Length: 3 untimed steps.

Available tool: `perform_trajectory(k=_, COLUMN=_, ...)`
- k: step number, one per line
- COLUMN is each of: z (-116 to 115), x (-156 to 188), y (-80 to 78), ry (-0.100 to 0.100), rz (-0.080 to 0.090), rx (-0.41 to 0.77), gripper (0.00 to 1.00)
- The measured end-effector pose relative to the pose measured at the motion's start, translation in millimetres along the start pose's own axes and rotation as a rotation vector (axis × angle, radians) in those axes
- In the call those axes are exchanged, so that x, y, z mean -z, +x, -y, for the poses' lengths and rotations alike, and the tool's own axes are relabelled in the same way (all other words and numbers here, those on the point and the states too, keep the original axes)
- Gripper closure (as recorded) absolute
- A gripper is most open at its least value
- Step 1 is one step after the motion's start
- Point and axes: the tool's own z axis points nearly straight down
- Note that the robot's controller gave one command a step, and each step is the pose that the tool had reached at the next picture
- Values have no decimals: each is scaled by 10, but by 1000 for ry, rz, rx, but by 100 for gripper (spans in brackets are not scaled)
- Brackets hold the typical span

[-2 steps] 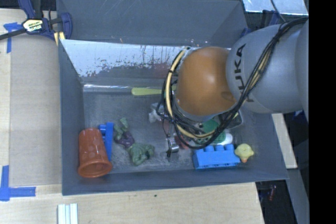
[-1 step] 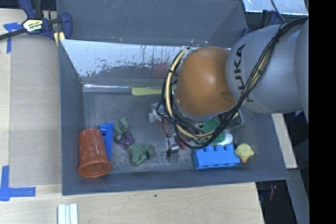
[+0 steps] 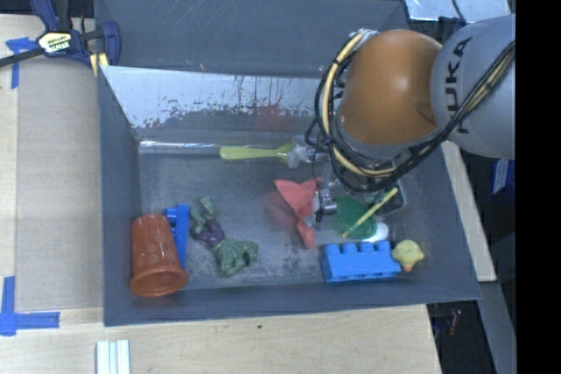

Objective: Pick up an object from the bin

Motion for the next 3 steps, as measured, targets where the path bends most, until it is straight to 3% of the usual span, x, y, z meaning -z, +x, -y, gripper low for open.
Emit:
perform_trajectory(k=1, z=111, x=-371, y=-68, ry=-2, rz=-2, rx=0, gripper=0)
perform_trajectory(k=2, z=750, x=-801, y=-428, ry=4, rz=16, rx=-206, gripper=100)
perform_trajectory(k=3, z=750, x=-799, y=-427, ry=4, rz=16, rx=-206, gripper=100)
